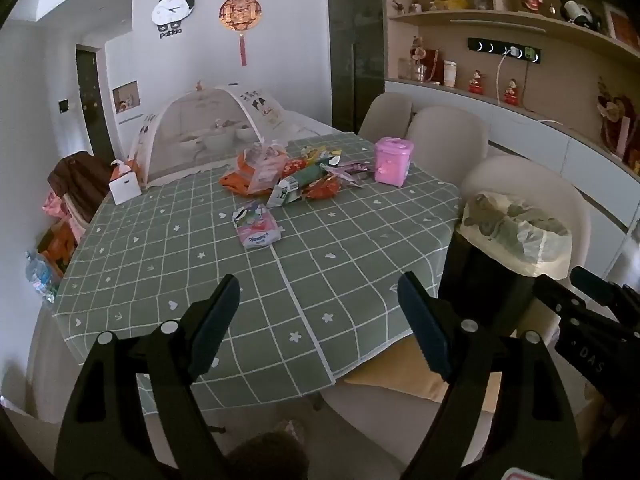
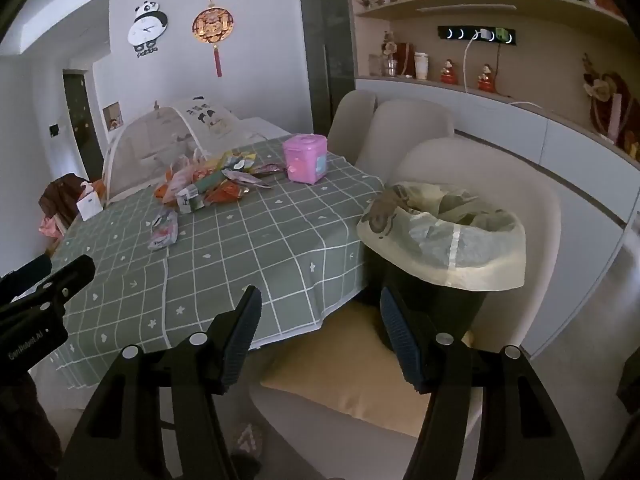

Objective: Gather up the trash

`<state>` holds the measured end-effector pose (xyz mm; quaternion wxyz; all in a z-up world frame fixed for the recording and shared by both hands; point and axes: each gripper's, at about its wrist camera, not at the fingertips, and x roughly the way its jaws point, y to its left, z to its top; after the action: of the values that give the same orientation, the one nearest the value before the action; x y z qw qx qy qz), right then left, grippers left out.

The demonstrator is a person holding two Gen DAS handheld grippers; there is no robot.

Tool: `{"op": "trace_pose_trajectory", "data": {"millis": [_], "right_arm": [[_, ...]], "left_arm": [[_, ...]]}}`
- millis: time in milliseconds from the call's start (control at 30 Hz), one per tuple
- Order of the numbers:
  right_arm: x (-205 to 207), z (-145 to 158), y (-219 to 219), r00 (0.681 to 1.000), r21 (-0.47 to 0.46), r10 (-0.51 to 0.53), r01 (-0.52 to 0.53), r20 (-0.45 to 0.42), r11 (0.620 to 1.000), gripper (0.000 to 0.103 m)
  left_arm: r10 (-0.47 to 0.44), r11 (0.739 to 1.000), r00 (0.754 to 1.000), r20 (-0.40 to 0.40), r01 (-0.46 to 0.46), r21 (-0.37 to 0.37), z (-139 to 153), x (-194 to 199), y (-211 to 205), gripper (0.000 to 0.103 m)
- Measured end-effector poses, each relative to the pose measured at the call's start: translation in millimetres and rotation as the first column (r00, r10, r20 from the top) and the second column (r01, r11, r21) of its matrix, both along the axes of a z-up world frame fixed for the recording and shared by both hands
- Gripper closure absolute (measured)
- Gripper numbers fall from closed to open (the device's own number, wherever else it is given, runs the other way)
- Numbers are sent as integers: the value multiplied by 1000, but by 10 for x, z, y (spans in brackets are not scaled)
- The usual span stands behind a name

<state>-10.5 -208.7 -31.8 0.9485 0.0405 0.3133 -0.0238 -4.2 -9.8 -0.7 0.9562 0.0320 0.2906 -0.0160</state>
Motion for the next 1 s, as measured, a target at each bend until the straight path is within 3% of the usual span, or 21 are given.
{"op": "trace_pose_trajectory", "data": {"millis": [1000], "right_arm": [[-58,15,-68,1000,20,-9,9,6,1000,44]], "left_arm": [[-12,1000,1000,-6,12,2,43,-25,-98,26]]}}
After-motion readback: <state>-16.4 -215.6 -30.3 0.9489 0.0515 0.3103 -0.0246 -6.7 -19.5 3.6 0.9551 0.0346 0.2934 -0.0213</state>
